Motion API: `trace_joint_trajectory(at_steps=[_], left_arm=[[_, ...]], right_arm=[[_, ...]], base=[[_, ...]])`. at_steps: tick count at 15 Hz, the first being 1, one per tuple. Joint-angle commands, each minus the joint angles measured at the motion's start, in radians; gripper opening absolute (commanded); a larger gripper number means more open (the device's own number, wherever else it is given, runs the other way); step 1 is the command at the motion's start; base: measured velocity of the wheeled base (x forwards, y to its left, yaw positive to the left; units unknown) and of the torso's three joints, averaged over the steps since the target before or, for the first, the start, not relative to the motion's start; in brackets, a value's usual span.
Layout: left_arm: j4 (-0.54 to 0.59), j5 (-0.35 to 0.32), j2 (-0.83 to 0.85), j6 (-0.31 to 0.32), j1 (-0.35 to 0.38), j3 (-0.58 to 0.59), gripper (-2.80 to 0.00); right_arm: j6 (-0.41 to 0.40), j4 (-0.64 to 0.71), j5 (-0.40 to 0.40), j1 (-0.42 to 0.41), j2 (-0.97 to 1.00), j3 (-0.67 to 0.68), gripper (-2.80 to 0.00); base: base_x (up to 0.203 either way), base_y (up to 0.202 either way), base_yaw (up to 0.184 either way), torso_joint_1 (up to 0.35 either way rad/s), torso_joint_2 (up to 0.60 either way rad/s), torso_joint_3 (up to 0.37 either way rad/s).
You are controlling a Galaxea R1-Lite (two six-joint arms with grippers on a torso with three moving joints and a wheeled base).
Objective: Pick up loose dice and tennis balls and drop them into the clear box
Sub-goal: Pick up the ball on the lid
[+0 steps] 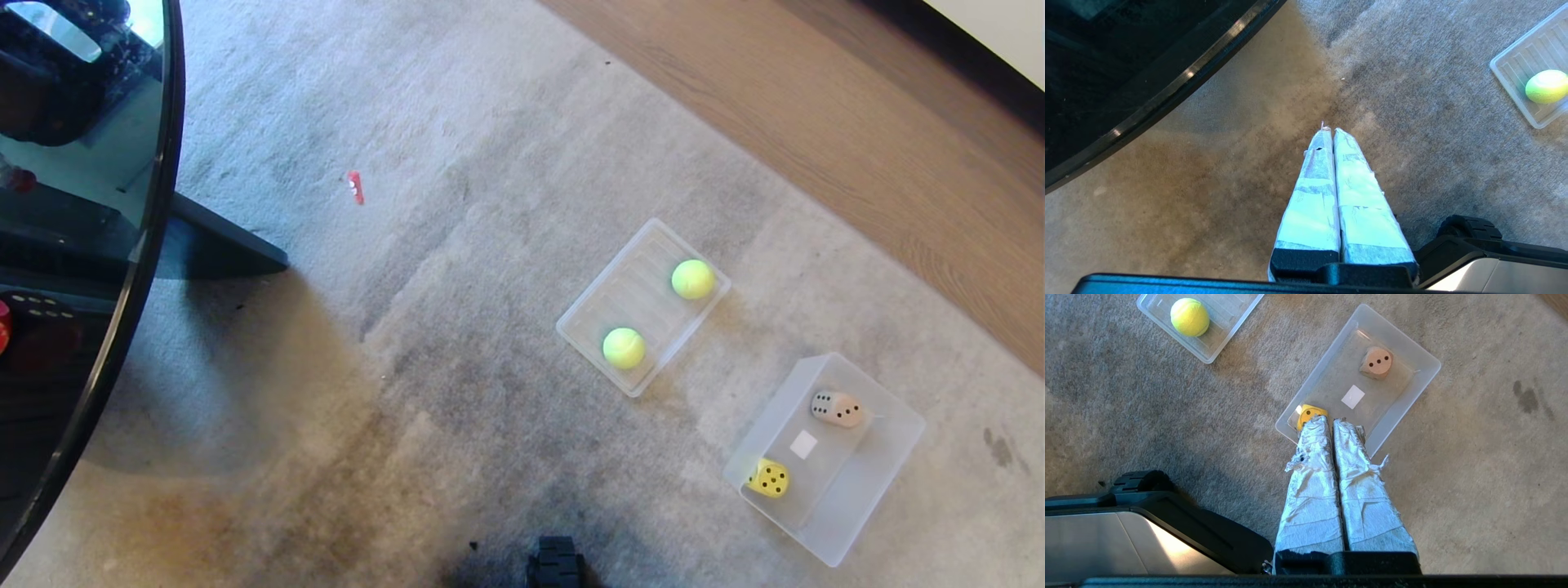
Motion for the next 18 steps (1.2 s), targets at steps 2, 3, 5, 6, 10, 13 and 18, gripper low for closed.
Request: trace_joint_trajectory(at_steps=[2,3,5,6,10,13,18], left_arm=[[0.000,0.001,0.000,0.001,0.001,0.000,-2.80],[0.000,0.001,0.000,0.003,0.001,0.000,-2.80],[0.000,0.001,0.000,0.003,0.001,0.000,-2.80],[0.000,0.001,0.000,0.003,0.001,0.000,-2.80],[0.000,0.001,0.000,0.002,0.001,0.000,-2.80],[0.000,0.001,0.000,0.000,0.001,0.000,-2.80],[0.000,0.001,0.000,0.000,0.001,0.000,-2.80]], right_arm=[[0.000,0.001,0.000,0.000,0.000,0.000,-2.80],[0.000,0.001,0.000,0.000,0.000,0.000,-2.80],[0.000,0.001,0.000,0.000,0.000,0.000,-2.80],[0.000,0.001,0.000,0.000,0.000,0.000,-2.80],[0.000,0.001,0.000,0.000,0.000,0.000,-2.80],[0.000,0.001,0.000,0.000,0.000,0.000,-2.80],[0.000,0.001,0.000,0.000,0.000,0.000,-2.80]], base=[[0.000,0.000,0.000,0.000,0.00,0.000],[0.000,0.000,0.000,0.000,0.00,0.000],[0.000,0.000,0.000,0.000,0.00,0.000],[0.000,0.000,0.000,0.000,0.00,0.000],[0.002,-0.001,0.046,0.001,0.00,0.001],[0.001,-0.006,0.157,0.002,0.00,0.004],[0.000,-0.002,0.037,0.000,0.00,0.002]])
